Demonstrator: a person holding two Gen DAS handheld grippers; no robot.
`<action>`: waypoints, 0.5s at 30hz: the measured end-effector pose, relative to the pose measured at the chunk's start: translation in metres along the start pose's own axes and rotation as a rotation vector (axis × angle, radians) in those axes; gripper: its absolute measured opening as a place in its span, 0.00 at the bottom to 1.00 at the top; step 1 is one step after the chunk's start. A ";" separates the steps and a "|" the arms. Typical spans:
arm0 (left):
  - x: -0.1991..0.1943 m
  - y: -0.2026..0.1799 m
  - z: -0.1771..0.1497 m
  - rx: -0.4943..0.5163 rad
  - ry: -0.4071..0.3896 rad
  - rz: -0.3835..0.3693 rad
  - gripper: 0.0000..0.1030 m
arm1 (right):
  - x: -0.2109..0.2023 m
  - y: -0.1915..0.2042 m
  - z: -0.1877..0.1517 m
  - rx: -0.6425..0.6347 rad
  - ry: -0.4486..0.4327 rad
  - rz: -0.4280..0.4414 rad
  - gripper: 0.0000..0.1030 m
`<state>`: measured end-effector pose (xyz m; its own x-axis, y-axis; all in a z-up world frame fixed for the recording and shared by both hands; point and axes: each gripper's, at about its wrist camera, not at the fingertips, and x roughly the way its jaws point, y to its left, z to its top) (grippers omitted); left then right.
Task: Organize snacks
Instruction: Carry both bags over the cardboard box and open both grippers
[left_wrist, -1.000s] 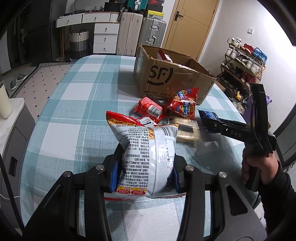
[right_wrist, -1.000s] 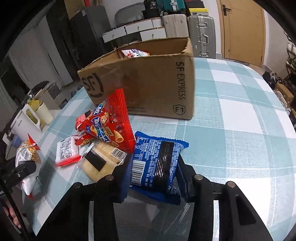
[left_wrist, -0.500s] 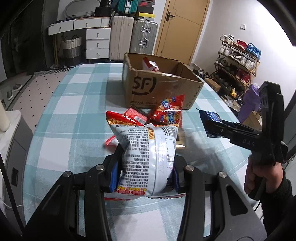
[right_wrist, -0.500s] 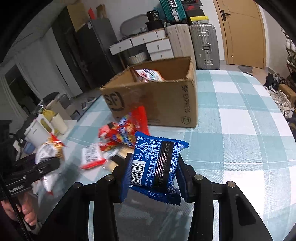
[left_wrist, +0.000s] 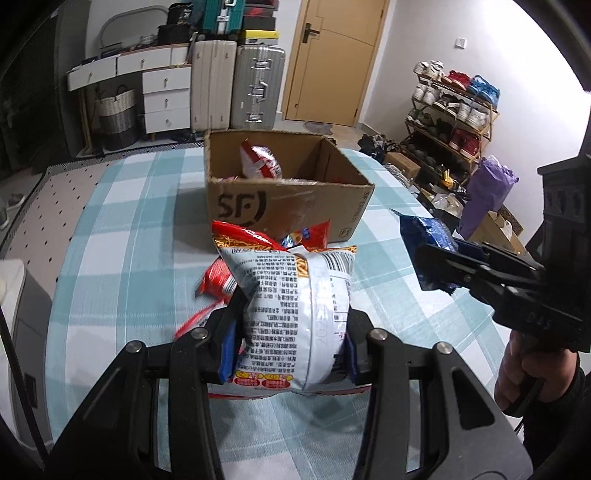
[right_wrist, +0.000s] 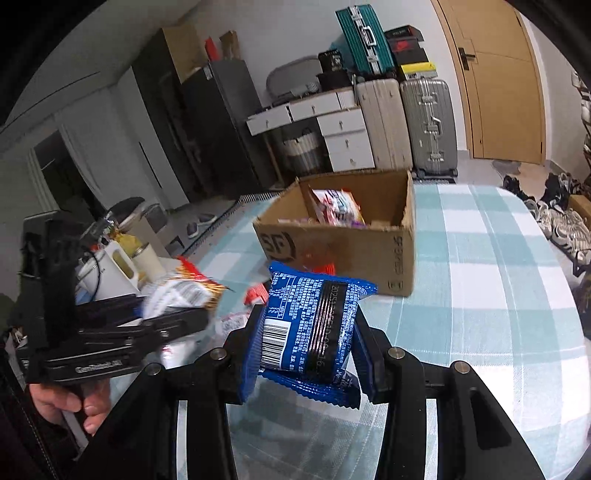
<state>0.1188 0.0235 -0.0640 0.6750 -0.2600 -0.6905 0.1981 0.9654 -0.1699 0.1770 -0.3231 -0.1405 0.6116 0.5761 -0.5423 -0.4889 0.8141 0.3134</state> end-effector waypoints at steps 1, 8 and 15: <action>0.000 -0.001 0.004 0.005 -0.002 -0.004 0.39 | -0.003 0.001 0.002 -0.005 -0.006 0.000 0.42; 0.007 -0.001 0.038 0.006 -0.005 -0.022 0.39 | -0.013 0.008 0.026 -0.036 -0.031 0.012 0.42; 0.017 -0.001 0.081 0.021 -0.011 -0.011 0.39 | -0.007 0.011 0.061 -0.076 -0.042 0.013 0.42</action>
<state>0.1873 0.0166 -0.0187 0.6803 -0.2709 -0.6811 0.2203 0.9618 -0.1624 0.2051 -0.3138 -0.0857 0.6298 0.5907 -0.5044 -0.5421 0.7993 0.2593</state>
